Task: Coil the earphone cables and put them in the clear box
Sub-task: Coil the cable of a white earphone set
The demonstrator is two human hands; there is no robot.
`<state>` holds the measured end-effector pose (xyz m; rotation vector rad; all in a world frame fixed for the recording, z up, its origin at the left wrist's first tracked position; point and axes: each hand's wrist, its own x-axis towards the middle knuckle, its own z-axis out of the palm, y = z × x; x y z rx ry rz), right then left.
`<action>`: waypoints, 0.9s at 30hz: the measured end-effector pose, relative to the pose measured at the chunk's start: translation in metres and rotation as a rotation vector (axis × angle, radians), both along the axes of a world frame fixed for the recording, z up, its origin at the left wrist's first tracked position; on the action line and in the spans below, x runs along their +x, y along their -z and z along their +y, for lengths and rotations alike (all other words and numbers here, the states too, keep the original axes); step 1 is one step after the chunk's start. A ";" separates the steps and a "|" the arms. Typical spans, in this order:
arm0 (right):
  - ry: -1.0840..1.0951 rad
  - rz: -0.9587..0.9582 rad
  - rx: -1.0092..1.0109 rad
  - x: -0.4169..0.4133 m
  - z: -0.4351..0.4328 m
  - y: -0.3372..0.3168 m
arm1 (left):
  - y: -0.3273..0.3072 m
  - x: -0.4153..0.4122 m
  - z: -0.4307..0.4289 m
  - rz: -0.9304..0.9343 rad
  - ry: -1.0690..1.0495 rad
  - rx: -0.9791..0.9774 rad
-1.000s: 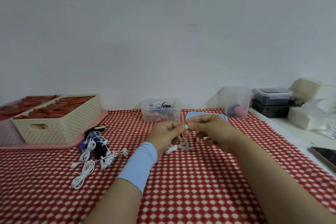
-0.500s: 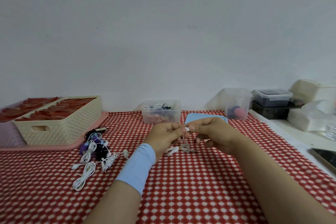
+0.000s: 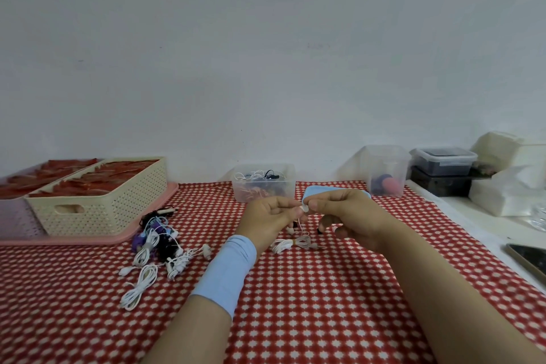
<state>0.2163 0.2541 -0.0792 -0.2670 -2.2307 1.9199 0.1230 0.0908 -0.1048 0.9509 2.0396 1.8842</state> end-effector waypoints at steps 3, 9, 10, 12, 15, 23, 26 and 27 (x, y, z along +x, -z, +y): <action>-0.003 0.030 0.120 0.003 -0.003 -0.001 | 0.000 -0.002 -0.002 0.040 -0.031 -0.036; 0.031 0.113 0.198 0.002 -0.004 0.003 | 0.002 -0.003 0.001 0.056 -0.037 -0.057; 0.028 0.115 0.187 0.002 -0.004 0.003 | 0.003 -0.004 0.001 0.056 -0.045 -0.057; 0.026 0.099 0.164 0.001 -0.003 0.003 | 0.003 -0.004 0.000 0.057 -0.046 -0.054; -0.011 0.045 0.062 -0.002 0.002 0.005 | 0.000 -0.003 -0.002 0.037 -0.002 -0.043; -0.105 -0.063 -0.152 -0.006 0.004 0.011 | -0.001 -0.001 -0.006 0.021 0.088 -0.068; -0.118 -0.076 -0.161 -0.007 0.005 0.010 | -0.002 -0.003 -0.007 0.006 0.096 -0.061; -0.114 -0.069 -0.164 -0.006 0.005 0.009 | -0.003 -0.003 -0.006 -0.006 0.104 -0.055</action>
